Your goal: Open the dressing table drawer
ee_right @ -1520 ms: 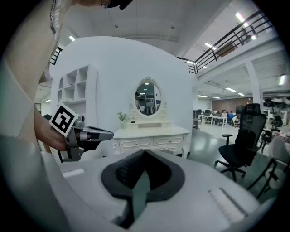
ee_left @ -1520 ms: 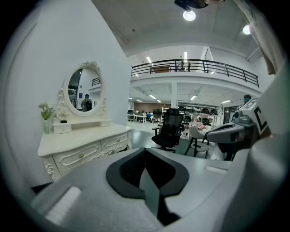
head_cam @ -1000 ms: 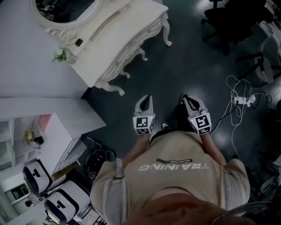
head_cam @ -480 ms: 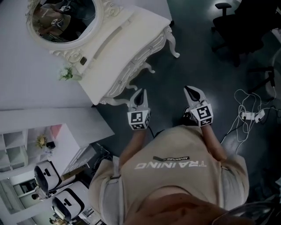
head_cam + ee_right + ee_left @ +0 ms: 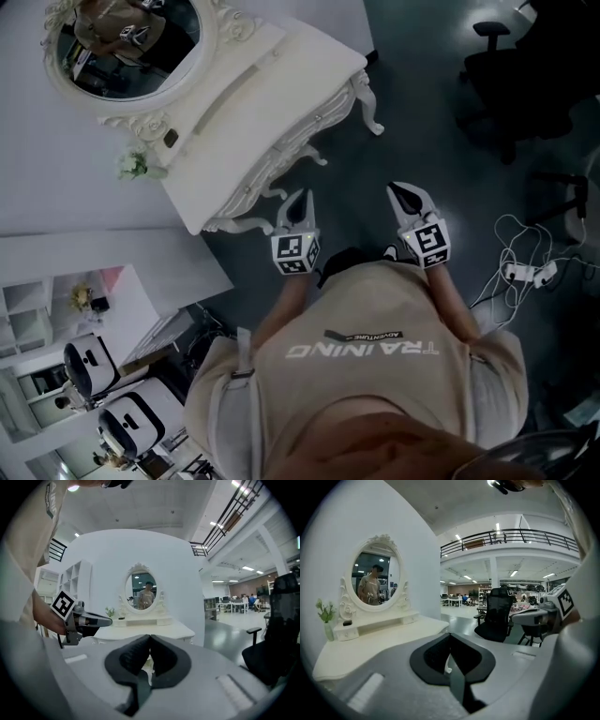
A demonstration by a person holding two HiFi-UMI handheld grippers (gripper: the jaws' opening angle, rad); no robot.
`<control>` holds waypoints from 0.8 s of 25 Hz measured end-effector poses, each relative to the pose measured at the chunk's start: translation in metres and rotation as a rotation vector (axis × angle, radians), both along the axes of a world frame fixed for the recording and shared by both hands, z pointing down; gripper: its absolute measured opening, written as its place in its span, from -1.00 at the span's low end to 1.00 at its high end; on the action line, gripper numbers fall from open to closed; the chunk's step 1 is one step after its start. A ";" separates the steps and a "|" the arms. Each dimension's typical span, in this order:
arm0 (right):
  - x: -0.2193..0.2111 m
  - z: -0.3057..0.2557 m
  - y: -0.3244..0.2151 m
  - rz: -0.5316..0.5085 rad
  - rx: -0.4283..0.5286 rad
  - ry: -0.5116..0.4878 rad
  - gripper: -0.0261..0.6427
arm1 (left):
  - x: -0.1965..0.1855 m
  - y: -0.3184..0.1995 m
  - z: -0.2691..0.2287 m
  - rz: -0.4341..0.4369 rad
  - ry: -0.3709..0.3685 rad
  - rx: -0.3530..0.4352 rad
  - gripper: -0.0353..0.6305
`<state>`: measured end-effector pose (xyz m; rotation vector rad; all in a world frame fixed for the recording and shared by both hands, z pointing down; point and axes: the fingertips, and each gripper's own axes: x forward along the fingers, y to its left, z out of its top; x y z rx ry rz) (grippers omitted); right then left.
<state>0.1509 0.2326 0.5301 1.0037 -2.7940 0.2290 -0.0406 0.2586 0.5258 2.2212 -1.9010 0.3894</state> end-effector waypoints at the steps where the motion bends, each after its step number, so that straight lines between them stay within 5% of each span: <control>1: -0.002 0.001 -0.007 -0.010 0.001 0.006 -0.91 | 0.001 -0.008 0.002 0.001 -0.002 -0.005 -0.87; 9: -0.030 0.031 -0.077 -0.014 -0.059 0.045 -0.91 | -0.019 -0.089 0.034 0.037 0.014 -0.060 -0.87; 20: -0.099 -0.020 -0.237 -0.019 0.046 0.114 -0.91 | -0.074 -0.264 0.028 0.071 0.074 -0.028 -0.87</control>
